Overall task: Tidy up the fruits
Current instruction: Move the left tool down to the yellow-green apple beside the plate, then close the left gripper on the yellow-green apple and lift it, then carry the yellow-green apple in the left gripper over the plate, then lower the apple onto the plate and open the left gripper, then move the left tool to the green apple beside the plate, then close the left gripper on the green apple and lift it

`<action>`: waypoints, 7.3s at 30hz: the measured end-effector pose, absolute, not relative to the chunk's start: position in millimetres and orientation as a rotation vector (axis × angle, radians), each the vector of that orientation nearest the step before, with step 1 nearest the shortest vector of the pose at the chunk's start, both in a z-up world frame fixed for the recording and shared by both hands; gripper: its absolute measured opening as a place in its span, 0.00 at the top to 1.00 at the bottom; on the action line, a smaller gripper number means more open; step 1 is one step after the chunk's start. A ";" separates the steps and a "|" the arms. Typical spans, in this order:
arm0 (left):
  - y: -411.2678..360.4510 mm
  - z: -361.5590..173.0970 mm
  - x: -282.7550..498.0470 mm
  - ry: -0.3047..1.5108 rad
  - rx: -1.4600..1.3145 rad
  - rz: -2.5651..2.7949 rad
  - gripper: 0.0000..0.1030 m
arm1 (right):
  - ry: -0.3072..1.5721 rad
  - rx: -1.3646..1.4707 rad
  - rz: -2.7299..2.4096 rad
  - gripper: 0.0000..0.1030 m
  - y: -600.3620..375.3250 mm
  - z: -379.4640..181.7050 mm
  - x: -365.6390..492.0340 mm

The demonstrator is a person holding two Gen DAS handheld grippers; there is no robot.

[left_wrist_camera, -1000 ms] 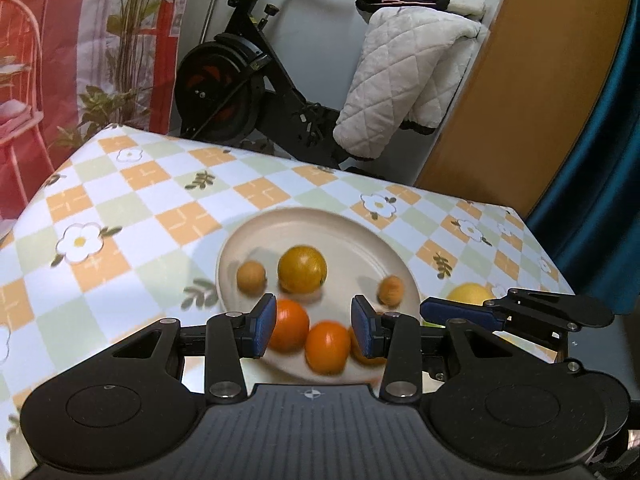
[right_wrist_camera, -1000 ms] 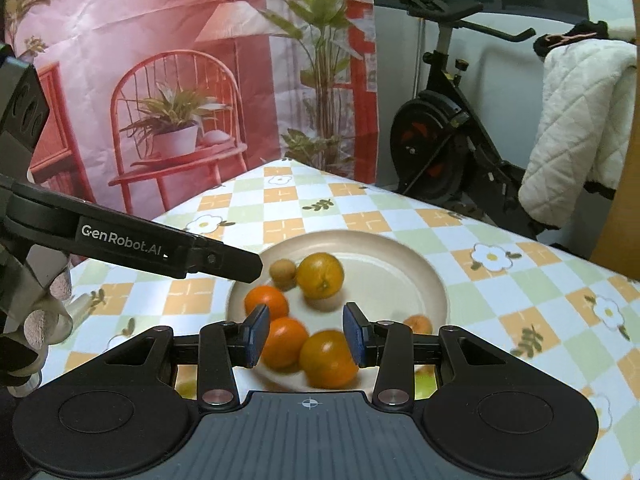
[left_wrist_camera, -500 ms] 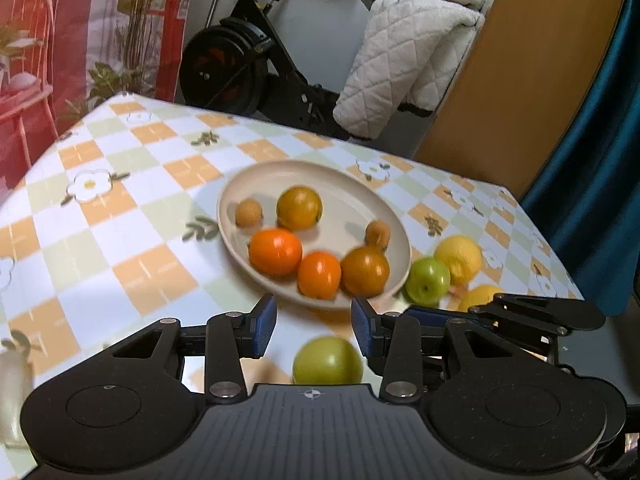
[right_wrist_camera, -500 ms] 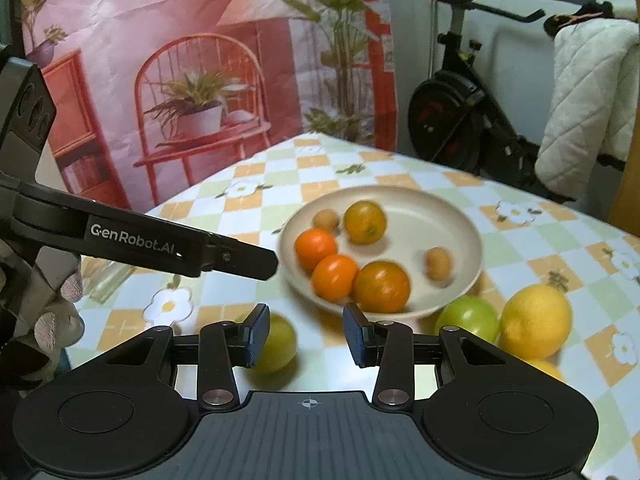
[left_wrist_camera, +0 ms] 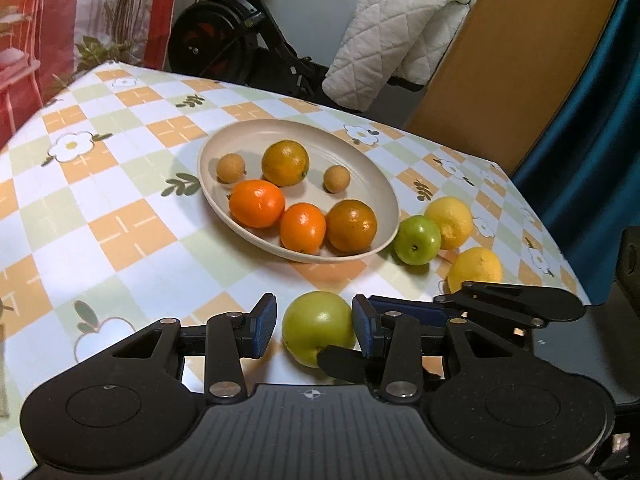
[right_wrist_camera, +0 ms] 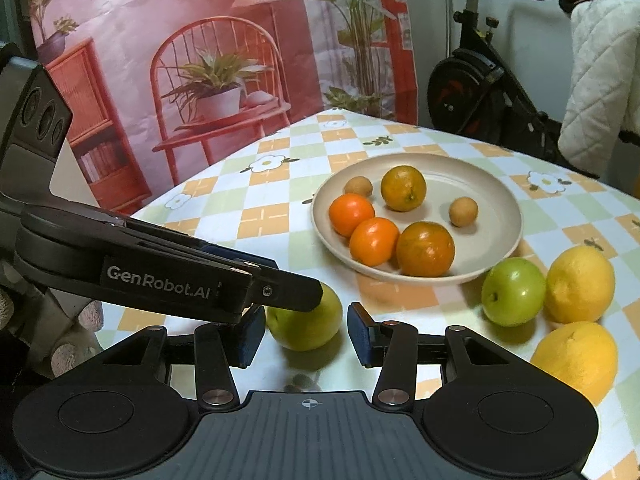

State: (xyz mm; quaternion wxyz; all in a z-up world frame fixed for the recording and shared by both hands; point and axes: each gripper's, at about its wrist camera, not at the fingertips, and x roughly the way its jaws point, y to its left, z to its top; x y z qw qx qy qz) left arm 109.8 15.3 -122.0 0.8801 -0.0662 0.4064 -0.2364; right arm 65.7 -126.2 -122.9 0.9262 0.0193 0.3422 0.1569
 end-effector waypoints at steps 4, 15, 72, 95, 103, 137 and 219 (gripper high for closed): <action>12.0 -125.8 108.9 0.858 -0.143 -0.513 0.57 | 0.712 0.063 0.322 0.59 -129.1 -127.9 67.9; 9.6 -132.1 111.7 0.881 -0.156 -0.533 0.53 | 0.728 0.092 0.328 0.59 -132.1 -135.6 69.6; -27.0 -85.2 214.4 0.851 -0.141 -0.583 0.53 | 0.600 -0.051 0.249 0.60 -165.8 -69.9 157.6; -19.3 -136.6 255.8 0.916 -0.187 -0.514 0.53 | 0.757 -0.043 0.248 0.60 -164.1 -118.3 211.9; -12.7 -129.2 259.6 0.871 -0.215 -0.456 0.53 | 0.728 -0.068 0.238 0.61 -157.5 -113.6 224.5; -30.6 -53.9 176.3 0.670 -0.041 -0.406 0.53 | 0.572 -0.131 0.175 0.60 -207.4 -56.0 110.0; -99.2 -129.1 180.1 0.884 -0.030 -0.743 0.59 | 0.742 -0.092 0.131 0.63 -228.1 -122.2 96.2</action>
